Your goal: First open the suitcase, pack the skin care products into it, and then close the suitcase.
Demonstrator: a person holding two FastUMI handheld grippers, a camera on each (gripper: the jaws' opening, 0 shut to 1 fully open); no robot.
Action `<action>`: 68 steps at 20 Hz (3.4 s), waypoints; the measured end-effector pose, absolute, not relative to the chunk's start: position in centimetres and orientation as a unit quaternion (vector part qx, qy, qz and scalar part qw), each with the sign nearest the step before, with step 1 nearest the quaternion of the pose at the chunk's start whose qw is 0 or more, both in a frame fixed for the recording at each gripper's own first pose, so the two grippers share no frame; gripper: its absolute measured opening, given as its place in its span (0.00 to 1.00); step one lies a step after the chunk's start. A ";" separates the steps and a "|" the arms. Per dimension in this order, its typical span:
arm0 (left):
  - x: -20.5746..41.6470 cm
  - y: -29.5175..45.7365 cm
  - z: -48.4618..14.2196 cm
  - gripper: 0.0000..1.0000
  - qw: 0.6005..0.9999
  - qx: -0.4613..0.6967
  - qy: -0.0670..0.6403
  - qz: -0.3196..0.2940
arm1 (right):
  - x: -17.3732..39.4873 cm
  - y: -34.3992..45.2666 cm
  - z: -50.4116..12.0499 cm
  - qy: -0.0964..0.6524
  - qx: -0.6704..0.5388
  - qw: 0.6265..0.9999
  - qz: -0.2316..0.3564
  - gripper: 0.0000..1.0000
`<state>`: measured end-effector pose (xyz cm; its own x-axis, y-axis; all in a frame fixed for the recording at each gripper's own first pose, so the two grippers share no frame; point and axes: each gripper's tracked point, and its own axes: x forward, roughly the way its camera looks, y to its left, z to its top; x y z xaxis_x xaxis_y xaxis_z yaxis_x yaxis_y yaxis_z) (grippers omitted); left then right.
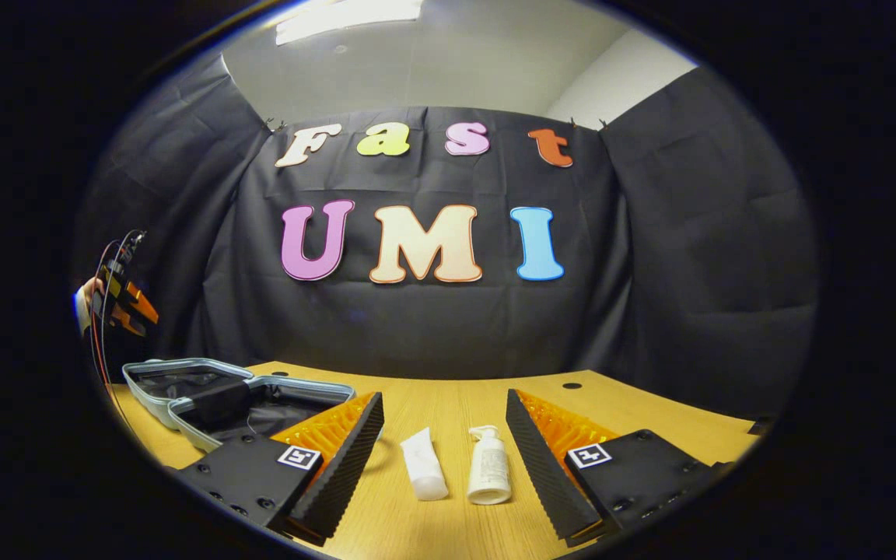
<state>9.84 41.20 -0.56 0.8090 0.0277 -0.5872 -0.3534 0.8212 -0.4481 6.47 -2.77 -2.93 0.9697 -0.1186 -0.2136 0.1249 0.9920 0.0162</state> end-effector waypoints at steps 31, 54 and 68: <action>15.2 -18.3 -9.4 0.96 0.784 -0.189 0.573 -0.150 | 8.8 -9.4 -16.3 0.441 -0.028 0.897 0.018 1.00; 15.2 -18.3 -14.4 0.78 0.749 -0.134 0.640 -0.108 | 9.4 -8.3 -22.9 0.560 0.029 0.826 0.054 0.84; 15.1 -19.2 -14.8 0.13 0.750 -0.145 0.614 -0.196 | 9.1 -9.0 -23.6 0.559 -0.019 0.826 0.067 0.53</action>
<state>15.10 -19.20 -14.79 0.1682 -0.4733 -0.8647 0.1161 0.8806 -0.4594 9.10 -8.97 -23.62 0.3651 0.0888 -0.9267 -0.1316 0.9904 0.0431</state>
